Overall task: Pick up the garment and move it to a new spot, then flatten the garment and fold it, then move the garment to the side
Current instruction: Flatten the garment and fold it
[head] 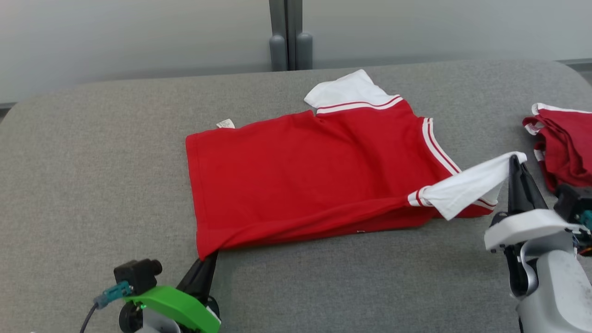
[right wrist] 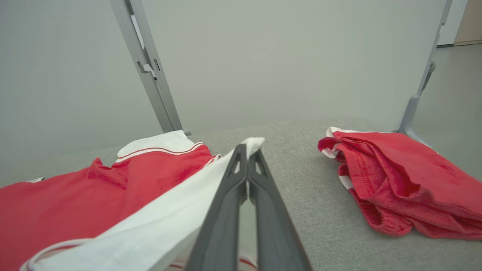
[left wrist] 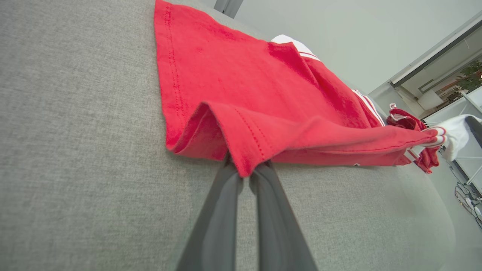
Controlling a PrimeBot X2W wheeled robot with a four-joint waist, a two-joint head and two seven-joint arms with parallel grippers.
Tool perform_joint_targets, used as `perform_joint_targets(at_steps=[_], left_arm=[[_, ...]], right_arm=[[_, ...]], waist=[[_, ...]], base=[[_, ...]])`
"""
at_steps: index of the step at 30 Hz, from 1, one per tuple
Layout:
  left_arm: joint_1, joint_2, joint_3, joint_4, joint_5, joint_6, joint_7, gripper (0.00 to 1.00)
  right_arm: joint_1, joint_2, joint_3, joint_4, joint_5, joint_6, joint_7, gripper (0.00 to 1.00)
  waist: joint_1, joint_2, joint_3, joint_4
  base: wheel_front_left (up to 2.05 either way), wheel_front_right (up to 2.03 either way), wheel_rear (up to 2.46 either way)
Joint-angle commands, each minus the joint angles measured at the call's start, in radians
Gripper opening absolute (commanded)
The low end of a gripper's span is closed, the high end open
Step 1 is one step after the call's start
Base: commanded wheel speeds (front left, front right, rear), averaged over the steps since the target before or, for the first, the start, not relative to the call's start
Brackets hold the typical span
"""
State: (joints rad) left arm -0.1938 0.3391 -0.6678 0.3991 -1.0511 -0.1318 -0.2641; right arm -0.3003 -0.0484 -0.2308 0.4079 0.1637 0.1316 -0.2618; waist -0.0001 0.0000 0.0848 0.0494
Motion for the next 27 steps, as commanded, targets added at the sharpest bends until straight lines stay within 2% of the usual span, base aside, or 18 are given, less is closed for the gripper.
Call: perform_joint_targets(at_steps=[1,12,13,14,15,17,19,22,27], left_arm=[[-0.041,0.011,-0.008,0.000,-0.008,0.003,0.000,0.00],[-0.223,0.018,-0.079,0.042,-0.053,0.003,0.000,0.00],[-0.230,0.017,-0.080,0.050,-0.051,0.003,0.000,0.00],[-0.234,0.014,-0.081,0.059,-0.048,0.003,0.000,0.76],[-0.236,0.011,-0.085,0.070,-0.045,0.003,0.000,1.00],[-0.236,0.007,-0.069,0.088,-0.031,0.003,0.000,1.00],[-0.223,0.002,-0.013,0.108,-0.002,0.003,0.000,1.00],[-0.182,-0.022,0.100,0.118,0.130,0.003,0.001,1.00],[-0.094,-0.075,0.275,0.088,0.352,0.003,0.000,1.00]], right_arm=[[-0.039,-0.005,0.000,0.022,-0.023,-0.002,-0.004,0.00],[-0.280,-0.005,-0.044,0.185,-0.191,-0.002,-0.004,0.00],[-0.290,-0.005,-0.054,0.198,-0.201,-0.002,-0.004,0.09],[-0.300,-0.005,-0.060,0.207,-0.210,-0.002,-0.004,1.00],[-0.307,-0.004,-0.063,0.207,-0.211,-0.002,-0.004,1.00],[-0.301,-0.005,-0.063,0.193,-0.219,-0.002,-0.004,1.00],[-0.273,-0.005,-0.059,0.155,-0.228,-0.002,-0.004,1.00],[-0.212,-0.005,-0.030,0.050,-0.266,-0.002,-0.004,1.00],[-0.102,-0.005,-0.017,-0.050,-0.232,-0.002,-0.004,1.00]], waist=[[0.0001,0.0000,0.062,0.025],[0.0001,0.0000,0.182,0.049],[0.0001,0.0000,0.185,0.050],[0.0001,0.0000,0.188,0.051],[0.0001,0.0000,0.189,0.052],[0.0001,0.0000,0.188,0.054],[0.0001,0.0000,0.180,0.054],[0.0001,0.0000,0.159,0.055],[0.0001,0.0000,0.114,0.048]], base=[[0.00,0.00,0.00],[0.00,0.00,0.00],[0.00,0.00,0.00],[0.00,0.00,0.00],[0.00,0.00,0.00],[0.00,0.00,0.00],[0.00,0.00,0.00],[0.00,0.00,0.00],[0.00,0.00,0.00]])
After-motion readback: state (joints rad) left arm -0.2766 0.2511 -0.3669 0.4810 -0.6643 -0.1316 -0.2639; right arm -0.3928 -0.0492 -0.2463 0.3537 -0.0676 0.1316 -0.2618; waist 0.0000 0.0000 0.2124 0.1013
